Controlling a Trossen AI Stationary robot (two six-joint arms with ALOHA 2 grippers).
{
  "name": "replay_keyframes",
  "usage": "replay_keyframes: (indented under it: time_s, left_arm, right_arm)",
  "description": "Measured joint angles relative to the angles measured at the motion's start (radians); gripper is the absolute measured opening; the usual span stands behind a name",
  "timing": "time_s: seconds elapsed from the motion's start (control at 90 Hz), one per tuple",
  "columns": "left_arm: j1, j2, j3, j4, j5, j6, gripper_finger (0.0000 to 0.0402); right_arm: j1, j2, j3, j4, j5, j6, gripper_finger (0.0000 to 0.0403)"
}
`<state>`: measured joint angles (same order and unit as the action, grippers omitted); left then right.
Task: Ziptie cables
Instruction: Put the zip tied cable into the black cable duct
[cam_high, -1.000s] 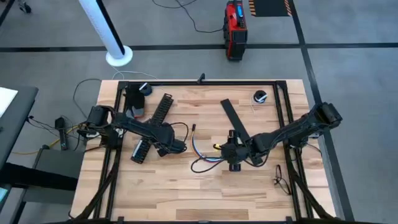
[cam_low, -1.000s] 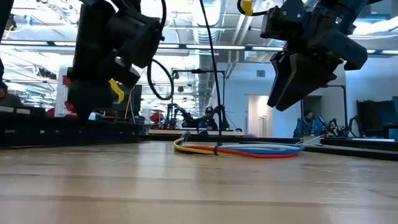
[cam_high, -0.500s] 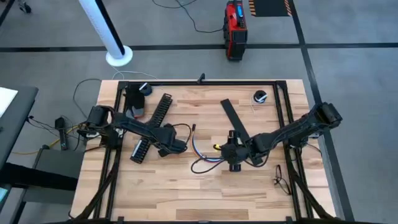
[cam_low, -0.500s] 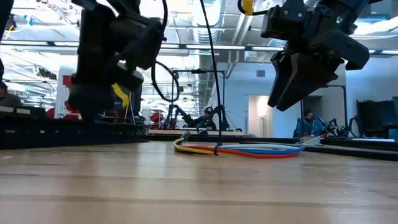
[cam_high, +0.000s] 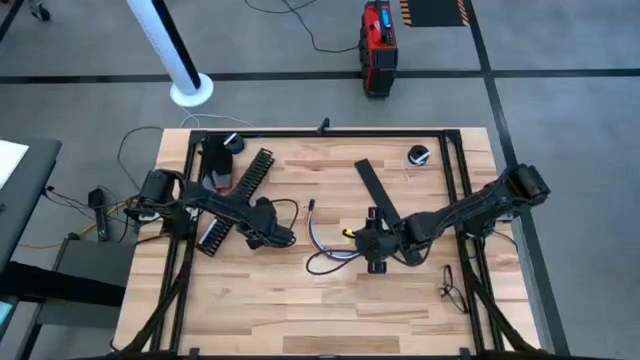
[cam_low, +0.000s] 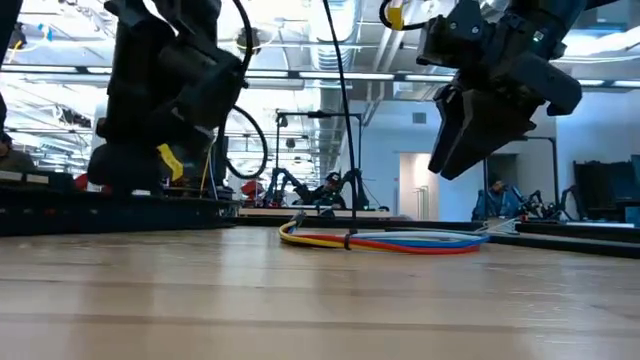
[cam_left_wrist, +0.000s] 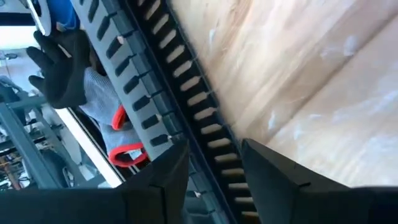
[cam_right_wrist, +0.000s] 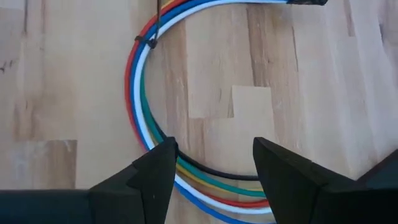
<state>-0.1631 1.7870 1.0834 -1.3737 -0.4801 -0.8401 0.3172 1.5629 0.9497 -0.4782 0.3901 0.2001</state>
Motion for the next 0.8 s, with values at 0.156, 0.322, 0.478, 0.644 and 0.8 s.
replay_keyframes:
  time_s: [0.156, 0.322, 0.478, 0.644, 0.8]
  left_arm:
    - [-0.008, 0.0, 0.021, -0.067, -0.035, -0.04, 0.0144]
    - [0.009, 0.0, -0.026, -0.07, -0.044, -0.047, 0.0144]
    - [0.046, 0.0, -0.082, -0.061, -0.029, -0.116, 0.0144]
    - [0.095, 0.0, -0.162, 0.021, 0.029, -0.078, 0.0144]
    - [0.115, -0.002, -0.209, 0.037, 0.065, -0.022, 0.0131]
  right_arm:
    - [0.001, 0.0, 0.0, 0.0, 0.0, -0.014, 0.0209]
    - [0.001, 0.0, 0.0, 0.0, 0.0, -0.015, 0.0209]
    - [0.001, 0.0, 0.0, 0.0, 0.0, -0.018, 0.0209]
    - [0.0, 0.0, 0.0, 0.0, 0.0, -0.02, 0.0209]
    - [0.0, 0.0, 0.0, 0.001, 0.0, -0.018, 0.0209]
